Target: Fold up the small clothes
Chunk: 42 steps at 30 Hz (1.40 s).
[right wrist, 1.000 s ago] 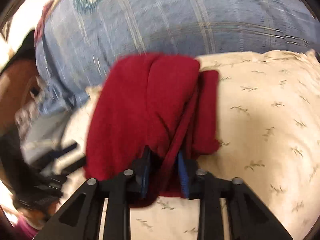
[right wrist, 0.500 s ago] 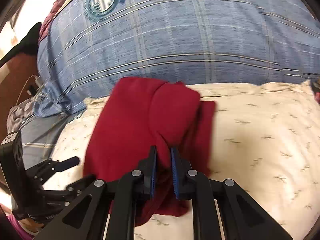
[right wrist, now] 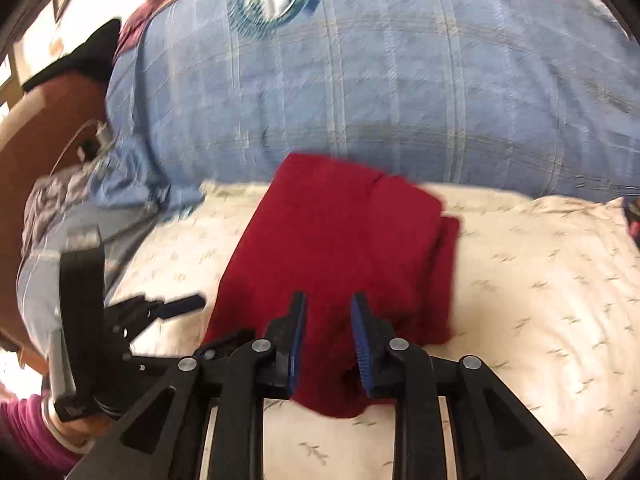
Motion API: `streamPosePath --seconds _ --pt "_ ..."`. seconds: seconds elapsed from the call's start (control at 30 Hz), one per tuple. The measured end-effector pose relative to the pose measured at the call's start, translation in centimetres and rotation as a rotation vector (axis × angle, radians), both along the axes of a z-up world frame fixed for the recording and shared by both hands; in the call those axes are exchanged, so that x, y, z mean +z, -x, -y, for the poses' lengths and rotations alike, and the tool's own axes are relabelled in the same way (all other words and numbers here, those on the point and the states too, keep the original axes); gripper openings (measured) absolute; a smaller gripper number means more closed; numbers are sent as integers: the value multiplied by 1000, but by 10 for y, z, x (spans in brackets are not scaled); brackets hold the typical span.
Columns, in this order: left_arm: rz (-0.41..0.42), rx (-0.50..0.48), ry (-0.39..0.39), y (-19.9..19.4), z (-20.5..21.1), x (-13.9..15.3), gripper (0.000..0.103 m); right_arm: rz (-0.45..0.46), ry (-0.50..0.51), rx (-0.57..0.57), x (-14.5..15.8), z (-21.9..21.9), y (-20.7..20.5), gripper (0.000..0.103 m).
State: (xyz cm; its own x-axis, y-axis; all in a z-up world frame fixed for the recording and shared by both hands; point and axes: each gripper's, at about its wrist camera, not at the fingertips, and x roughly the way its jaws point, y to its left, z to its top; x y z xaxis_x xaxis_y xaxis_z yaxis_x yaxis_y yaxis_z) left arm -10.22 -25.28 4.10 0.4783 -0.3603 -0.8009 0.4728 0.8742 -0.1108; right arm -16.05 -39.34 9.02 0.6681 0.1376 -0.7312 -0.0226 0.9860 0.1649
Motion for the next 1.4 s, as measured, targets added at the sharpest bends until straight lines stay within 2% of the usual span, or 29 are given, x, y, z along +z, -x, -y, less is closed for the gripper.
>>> streamPosePath --seconds 0.1,0.17,0.2,0.3,0.33,0.4,0.47,0.53,0.57,0.6,0.67,0.73,0.77,0.8,0.83,0.9,1.0,1.1,1.27,1.3,1.37,1.4 --pt "-10 -1 6 -1 0 -1 73 -97 57 -68 -37 6 -12 18" --pt "-20 1 5 -2 0 -1 73 -105 -1 -70 -51 15 -14 17" --pt "-20 2 9 -2 -1 0 73 -94 -8 -71 -47 16 -12 17" --pt "-28 3 20 -5 -4 6 72 -59 -28 -63 -29 16 -4 28" --pt "-28 4 24 -7 -5 8 72 -40 -42 -71 -23 18 -3 38" --pt "-19 13 34 -11 -7 14 72 14 -54 -90 -11 22 -2 49" --pt "-19 26 48 -15 -9 17 72 44 -6 -123 -7 24 -10 49" --pt "-30 43 62 -20 -12 16 72 18 44 -173 -13 29 -27 48" --pt "-44 52 69 -23 -12 15 73 -11 64 -204 -23 35 -41 46" --pt "-59 54 77 -26 -12 13 73 -31 67 -208 -30 39 -49 39" --pt "-82 56 93 -29 -12 12 72 -67 10 -211 -48 49 -61 37" --pt "-75 40 108 -32 -12 14 72 -57 -70 -219 -45 58 -56 40" --pt "-63 34 116 -34 -13 16 73 -48 -94 -215 -41 61 -52 42" --pt "-57 32 123 -36 -13 18 74 -25 -121 -221 -37 64 -45 53" --pt "-57 33 136 -40 -13 19 77 -7 -138 -235 -34 69 -41 69" --pt "-77 36 177 -48 -13 19 80 32 -181 -254 -34 81 -37 85" --pt "-119 46 228 -63 -11 12 83 0 -245 -247 -50 99 -47 86" --pt "-171 30 256 -76 -3 1 85 -22 -345 -181 -66 105 -60 86" --pt "-196 6 273 -82 7 -8 88 -11 -400 -90 -77 97 -78 87" --pt "-202 3 279 -82 9 -9 88 -10 -383 -78 -78 91 -82 85" --pt "-217 0 282 -83 13 -13 88 -12 -320 -55 -75 80 -85 75" --pt "-220 -9 286 -82 15 -12 79 -11 -309 -52 -72 77 -85 66"
